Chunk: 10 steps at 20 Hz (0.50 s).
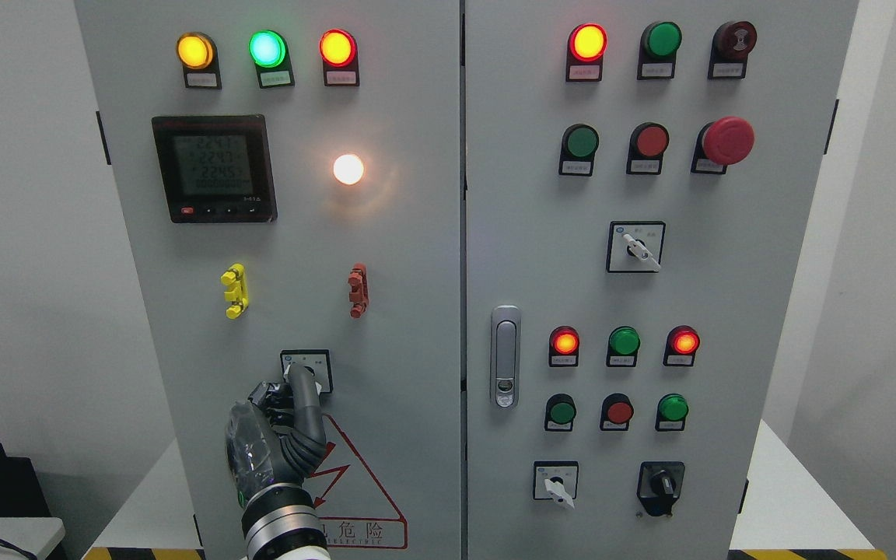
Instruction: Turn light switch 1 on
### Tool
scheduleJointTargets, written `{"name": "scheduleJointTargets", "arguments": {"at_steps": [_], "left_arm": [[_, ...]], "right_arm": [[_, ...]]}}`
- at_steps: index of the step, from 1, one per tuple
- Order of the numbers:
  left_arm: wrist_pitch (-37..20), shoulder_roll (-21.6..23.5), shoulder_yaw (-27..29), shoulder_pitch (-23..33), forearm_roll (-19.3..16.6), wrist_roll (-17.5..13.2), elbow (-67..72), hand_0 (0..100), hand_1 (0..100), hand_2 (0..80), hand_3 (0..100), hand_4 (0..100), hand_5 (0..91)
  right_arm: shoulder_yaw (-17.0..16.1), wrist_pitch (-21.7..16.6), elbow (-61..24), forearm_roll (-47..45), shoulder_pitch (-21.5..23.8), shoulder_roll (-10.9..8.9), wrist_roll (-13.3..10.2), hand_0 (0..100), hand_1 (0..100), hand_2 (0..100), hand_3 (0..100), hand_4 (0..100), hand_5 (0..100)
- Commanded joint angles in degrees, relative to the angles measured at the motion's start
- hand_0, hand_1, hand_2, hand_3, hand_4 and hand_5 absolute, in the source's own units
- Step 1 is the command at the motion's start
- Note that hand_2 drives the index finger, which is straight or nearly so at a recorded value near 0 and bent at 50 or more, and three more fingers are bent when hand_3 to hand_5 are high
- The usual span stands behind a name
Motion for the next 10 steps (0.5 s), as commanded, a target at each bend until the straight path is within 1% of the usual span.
{"name": "scheduleJointTargets", "arguments": {"at_steps": [1,3,6,10], "left_arm": [[-0.2,-0.1,0.0,0.1,0.0,-0.1,0.0,61,18,63.0,75,80,77.4],[-0.3,-0.1,0.0,0.1,0.1,-0.1,0.0,60,16,63.0,75,80,77.3],[-0.3,-0.1,0.0,0.2,0.0,-0.1,0.0,53,16,63.1,75,79,77.3],[-0.3,-0.1,0.0,0.2,0.0,-0.1,0.0,48,17,63.2,74,79,77.2]], "right_arm": [[0.0,0.0,0.0,-1.1,0.0,0.0,0.0,12,39,0,0,0,0],[0.0,0.0,0.0,-1.1,0.0,0.0,0.0,12,39,0,0,0,0],[0.0,0.0,0.0,-1.0,0.0,0.0,0.0,12,39,0,0,0,0],[0.0,0.0,0.0,-1.1,0.0,0.0,0.0,12,39,0,0,0,0]]}}
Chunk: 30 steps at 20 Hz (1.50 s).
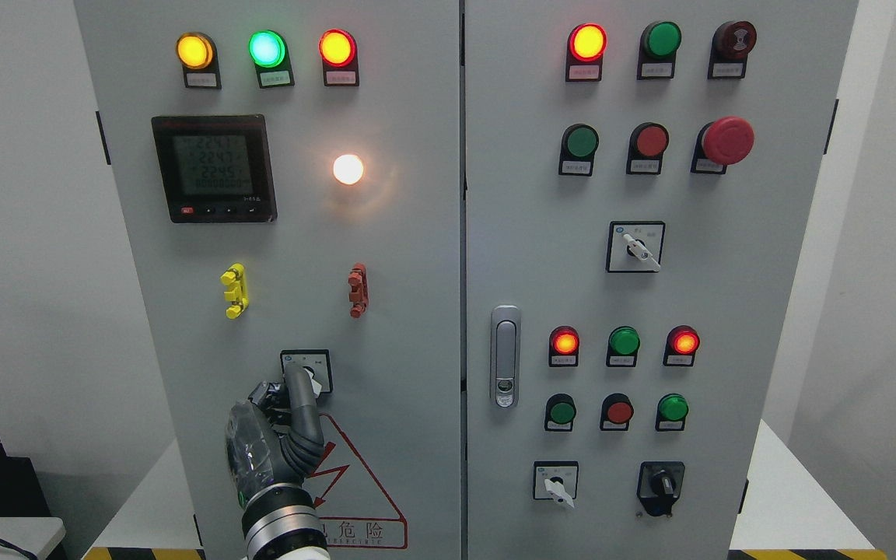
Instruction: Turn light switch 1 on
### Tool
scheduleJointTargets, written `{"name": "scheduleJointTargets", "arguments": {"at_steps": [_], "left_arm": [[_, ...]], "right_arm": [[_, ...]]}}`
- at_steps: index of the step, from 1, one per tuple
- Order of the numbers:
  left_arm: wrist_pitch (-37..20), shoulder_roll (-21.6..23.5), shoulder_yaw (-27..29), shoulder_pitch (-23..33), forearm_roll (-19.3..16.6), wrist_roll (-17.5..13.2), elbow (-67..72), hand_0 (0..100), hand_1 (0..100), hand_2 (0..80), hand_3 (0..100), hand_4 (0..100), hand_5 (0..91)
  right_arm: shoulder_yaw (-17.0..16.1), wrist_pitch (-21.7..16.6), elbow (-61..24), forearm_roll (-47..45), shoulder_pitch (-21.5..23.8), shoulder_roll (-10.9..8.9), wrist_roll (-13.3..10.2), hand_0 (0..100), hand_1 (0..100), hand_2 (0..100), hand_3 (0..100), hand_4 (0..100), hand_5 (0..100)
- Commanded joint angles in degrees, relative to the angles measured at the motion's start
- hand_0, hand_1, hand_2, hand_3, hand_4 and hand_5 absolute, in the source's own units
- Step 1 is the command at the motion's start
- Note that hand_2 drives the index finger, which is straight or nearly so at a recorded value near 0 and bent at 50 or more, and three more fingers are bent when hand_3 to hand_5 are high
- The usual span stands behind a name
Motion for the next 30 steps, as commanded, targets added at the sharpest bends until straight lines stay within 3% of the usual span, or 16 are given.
{"name": "scheduleJointTargets", "arguments": {"at_steps": [1,2,5,17,19,25,30], "left_arm": [[0.0,-0.1,0.0,0.0,0.0,-0.3,0.0,44,17,63.2,74,79,77.2],[0.0,-0.1,0.0,0.1,0.0,-0.3,0.0,37,19,63.2,74,79,77.2],[-0.1,-0.2,0.1,0.7,0.0,-0.3,-0.2,30,20,63.2,74,79,77.2],[-2.0,-0.2,0.5,3.8,0.0,-0.4,-0.8,25,22,63.6,74,79,77.1],[-3.1,-0.2,0.5,5.3,0.0,-0.4,-1.9,20,23,63.7,75,79,77.1],[-15.7,0.1,0.9,12.9,-0.2,-0.5,-2.0,11,26,64.7,76,80,76.6],[-24.9,0.6,5.2,20.7,0.2,-1.2,-0.2,9,27,64.8,76,80,71.3]], "right_arm": [[0.0,0.0,0.0,-1.1,0.0,0.0,0.0,12,39,0,0,0,0],[0.0,0.0,0.0,-1.0,0.0,0.0,0.0,12,39,0,0,0,0],[0.0,0.0,0.0,-1.0,0.0,0.0,0.0,12,39,0,0,0,0],[0.0,0.0,0.0,-1.0,0.0,0.0,0.0,12,39,0,0,0,0],[0.0,0.0,0.0,-1.0,0.0,0.0,0.0,12,39,0,0,0,0],[0.0,0.0,0.0,-1.1,0.0,0.0,0.0,12,39,0,0,0,0],[0.0,0.0,0.0,-1.0,0.0,0.0,0.0,12,39,0,0,0,0]]}}
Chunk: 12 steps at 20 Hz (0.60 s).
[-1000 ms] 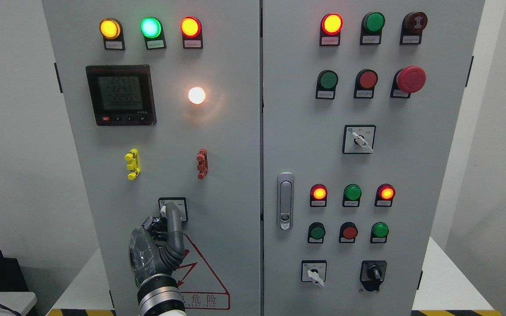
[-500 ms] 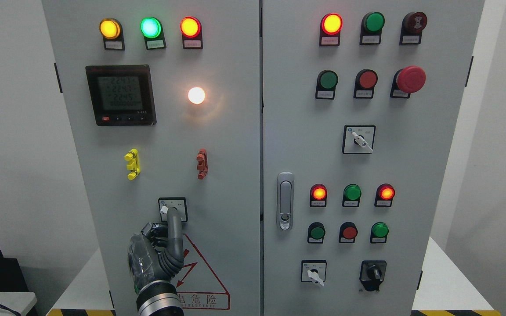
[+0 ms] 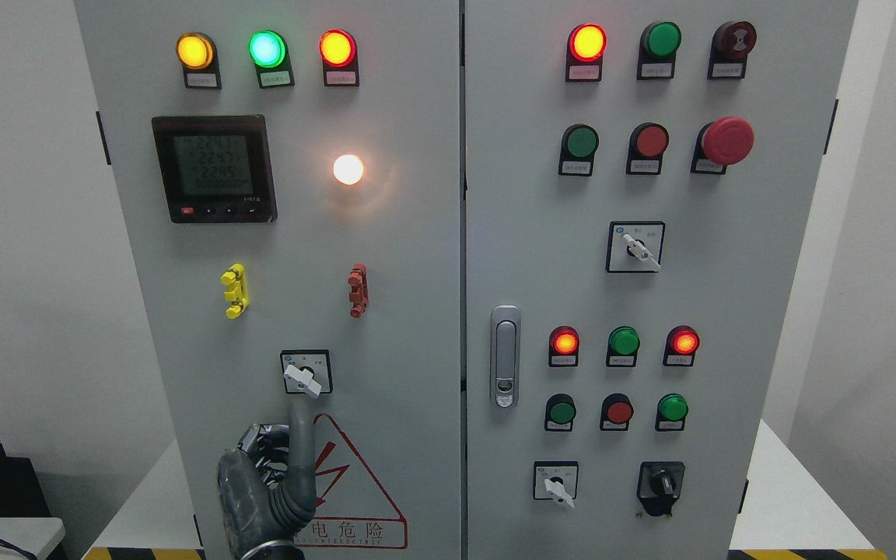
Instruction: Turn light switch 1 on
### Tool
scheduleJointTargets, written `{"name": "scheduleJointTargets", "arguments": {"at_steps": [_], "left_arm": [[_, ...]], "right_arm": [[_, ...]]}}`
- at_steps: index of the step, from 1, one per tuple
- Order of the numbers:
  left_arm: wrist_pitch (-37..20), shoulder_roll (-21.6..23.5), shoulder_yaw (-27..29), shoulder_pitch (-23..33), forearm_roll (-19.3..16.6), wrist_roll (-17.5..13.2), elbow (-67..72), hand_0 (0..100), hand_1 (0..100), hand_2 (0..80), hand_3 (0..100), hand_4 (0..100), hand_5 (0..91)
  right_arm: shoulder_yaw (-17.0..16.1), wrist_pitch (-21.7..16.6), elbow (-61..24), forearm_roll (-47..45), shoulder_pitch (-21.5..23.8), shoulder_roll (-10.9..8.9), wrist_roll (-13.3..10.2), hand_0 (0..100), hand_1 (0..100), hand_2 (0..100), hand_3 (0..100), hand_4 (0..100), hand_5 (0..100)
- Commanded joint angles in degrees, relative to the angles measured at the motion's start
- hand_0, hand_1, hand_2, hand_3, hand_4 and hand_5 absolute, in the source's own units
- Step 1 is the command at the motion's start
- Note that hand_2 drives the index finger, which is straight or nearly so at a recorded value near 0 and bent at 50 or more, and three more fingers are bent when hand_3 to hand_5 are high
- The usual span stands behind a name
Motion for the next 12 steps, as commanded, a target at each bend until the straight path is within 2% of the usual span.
{"name": "scheduleJointTargets", "arguments": {"at_steps": [1,3,6,7,9,12], "left_arm": [[-9.4,0.7,5.0,10.7,0.2,-2.4,1.8,9,28,64.9,76,81,69.7],[-15.7,1.6,8.4,16.3,0.2,-5.8,3.7,9,28,64.9,77,81,63.4],[-24.5,2.5,15.8,22.3,0.2,-10.2,9.6,9,28,54.6,73,76,44.9],[-27.7,2.7,18.4,24.5,0.2,-11.8,11.9,9,27,47.9,68,72,37.4],[-32.4,3.1,23.6,27.6,0.2,-14.6,16.7,9,26,41.4,61,64,28.4],[-35.5,3.3,30.5,30.4,1.0,-16.7,25.6,9,24,29.9,46,50,16.2]], "right_arm": [[0.0,0.0,0.0,-1.0,0.0,0.0,0.0,12,39,0,0,0,0],[0.0,0.0,0.0,-1.0,0.1,0.0,0.0,12,39,0,0,0,0],[0.0,0.0,0.0,-1.0,0.0,0.0,0.0,12,39,0,0,0,0],[0.0,0.0,0.0,-1.0,0.0,0.0,0.0,12,39,0,0,0,0],[0.0,0.0,0.0,-1.0,0.0,0.0,0.0,12,39,0,0,0,0],[0.0,0.0,0.0,-1.0,0.0,0.0,0.0,12,39,0,0,0,0]]}}
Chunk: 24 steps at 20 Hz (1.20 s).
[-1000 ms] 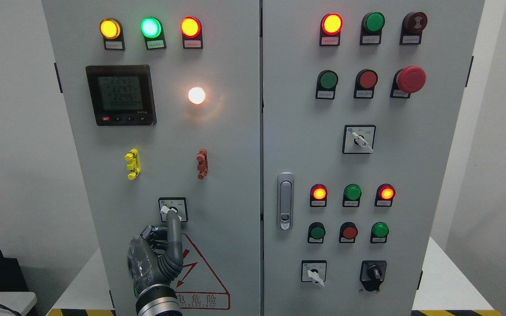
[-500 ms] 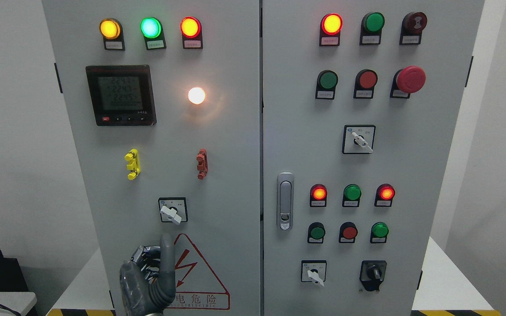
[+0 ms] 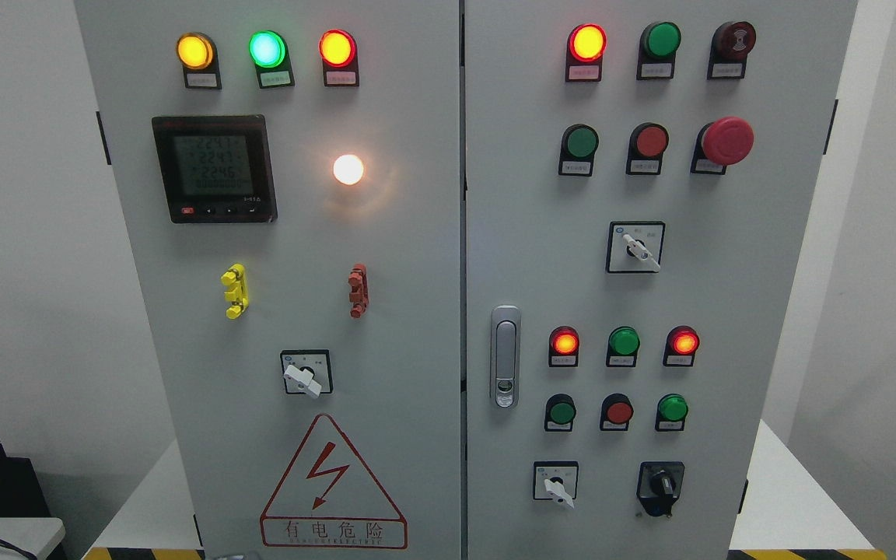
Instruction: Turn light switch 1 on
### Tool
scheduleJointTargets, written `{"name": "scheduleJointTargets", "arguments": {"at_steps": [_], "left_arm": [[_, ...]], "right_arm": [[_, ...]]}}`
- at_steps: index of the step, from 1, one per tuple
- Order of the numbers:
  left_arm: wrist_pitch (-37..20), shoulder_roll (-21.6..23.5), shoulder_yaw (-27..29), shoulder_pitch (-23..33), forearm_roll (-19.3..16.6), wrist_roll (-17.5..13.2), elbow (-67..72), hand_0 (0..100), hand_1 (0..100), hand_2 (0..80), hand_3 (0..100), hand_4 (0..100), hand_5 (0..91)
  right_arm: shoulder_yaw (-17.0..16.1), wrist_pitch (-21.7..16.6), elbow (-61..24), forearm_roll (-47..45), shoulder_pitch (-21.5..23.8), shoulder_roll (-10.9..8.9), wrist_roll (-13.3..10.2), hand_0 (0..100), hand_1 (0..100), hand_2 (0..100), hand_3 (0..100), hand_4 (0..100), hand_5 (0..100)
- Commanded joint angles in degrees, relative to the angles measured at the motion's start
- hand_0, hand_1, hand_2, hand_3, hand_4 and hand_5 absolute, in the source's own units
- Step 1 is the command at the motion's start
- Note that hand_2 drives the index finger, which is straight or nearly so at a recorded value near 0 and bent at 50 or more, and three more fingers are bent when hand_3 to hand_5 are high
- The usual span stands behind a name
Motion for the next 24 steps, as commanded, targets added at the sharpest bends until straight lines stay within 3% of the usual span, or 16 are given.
{"name": "scheduleJointTargets", "arguments": {"at_steps": [1,3,7,10,13,15,19,21,24], "left_arm": [[-5.3,1.6,20.8,8.3,2.6,-3.2,21.6,9,23,27.5,42,48,15.6],[-8.6,1.7,25.8,8.6,5.1,-6.8,29.8,10,22,26.8,41,45,13.5],[-15.0,2.1,35.5,9.4,5.0,-12.9,44.6,14,20,20.5,34,39,8.2],[-15.3,2.4,39.5,10.0,5.0,-17.5,53.3,17,18,19.1,30,35,5.7],[-14.8,3.3,39.3,11.6,4.4,-21.8,58.9,18,17,8.6,18,25,0.3],[-13.7,3.6,39.1,11.9,3.3,-22.1,62.1,18,16,3.5,10,20,0.0],[-5.9,4.5,36.5,12.3,-3.1,-22.1,69.9,24,16,4.0,6,15,0.0],[-1.2,4.7,33.5,11.9,-2.9,-23.8,72.8,26,16,3.3,5,13,0.0],[0.9,4.4,29.9,10.5,-2.9,-25.9,76.5,28,17,1.7,2,10,0.0]], "right_arm": [[0.0,0.0,0.0,-1.0,0.0,0.0,0.0,12,39,0,0,0,0],[0.0,0.0,0.0,-1.0,0.0,0.0,0.0,12,39,0,0,0,0],[0.0,0.0,0.0,-1.1,0.0,0.0,0.0,12,39,0,0,0,0],[0.0,0.0,0.0,-1.0,0.0,0.0,0.0,12,39,0,0,0,0],[0.0,0.0,0.0,-1.0,0.0,0.0,0.0,12,39,0,0,0,0],[0.0,0.0,0.0,-1.0,0.0,0.0,0.0,12,39,0,0,0,0],[0.0,0.0,0.0,-1.0,0.0,0.0,0.0,12,39,0,0,0,0],[0.0,0.0,0.0,-1.0,0.1,0.0,0.0,12,39,0,0,0,0],[0.0,0.0,0.0,-1.1,0.0,0.0,0.0,12,39,0,0,0,0]]}}
